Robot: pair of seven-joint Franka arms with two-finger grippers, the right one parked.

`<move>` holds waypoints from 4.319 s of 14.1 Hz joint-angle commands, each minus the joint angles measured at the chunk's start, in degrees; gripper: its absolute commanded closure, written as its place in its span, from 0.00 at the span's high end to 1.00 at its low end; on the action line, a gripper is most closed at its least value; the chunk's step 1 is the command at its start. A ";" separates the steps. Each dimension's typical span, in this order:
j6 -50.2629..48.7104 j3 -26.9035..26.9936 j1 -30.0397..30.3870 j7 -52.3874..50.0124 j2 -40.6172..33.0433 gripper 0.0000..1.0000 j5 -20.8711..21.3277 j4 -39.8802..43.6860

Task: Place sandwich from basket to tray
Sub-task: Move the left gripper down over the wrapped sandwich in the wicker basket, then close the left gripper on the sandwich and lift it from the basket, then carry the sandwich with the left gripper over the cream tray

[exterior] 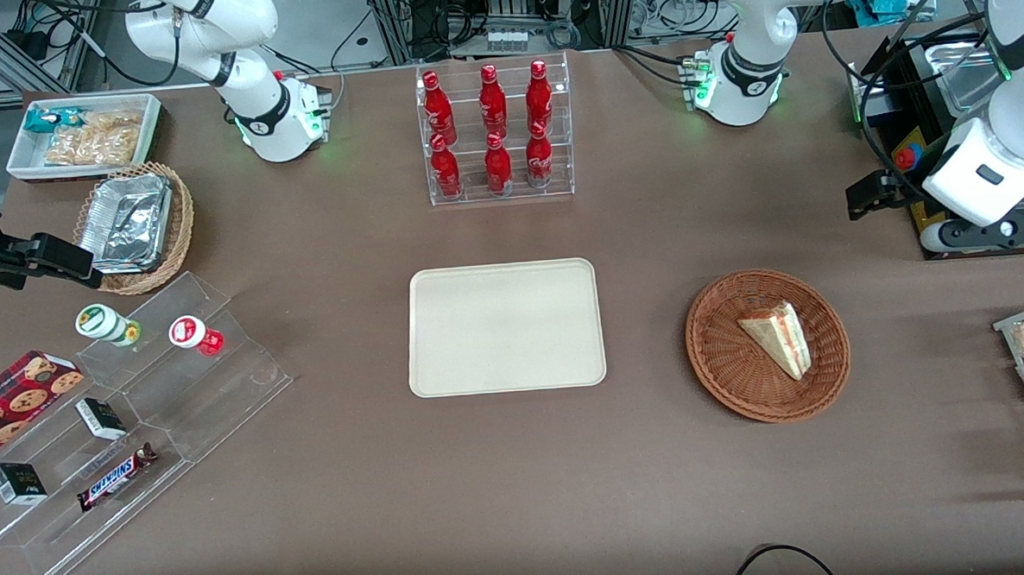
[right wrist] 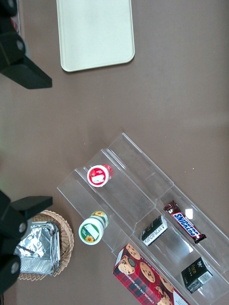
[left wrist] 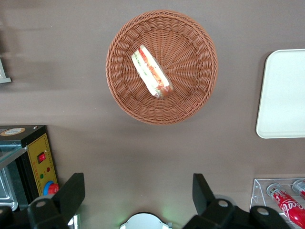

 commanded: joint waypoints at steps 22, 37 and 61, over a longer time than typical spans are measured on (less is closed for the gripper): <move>54.35 0.03 -0.02 -40.20 6.57 1.00 0.19 -36.71; 58.07 -0.32 -0.63 -43.37 12.48 0.11 -0.51 -34.52; 30.36 -14.39 -28.39 -43.19 37.60 0.09 4.93 11.45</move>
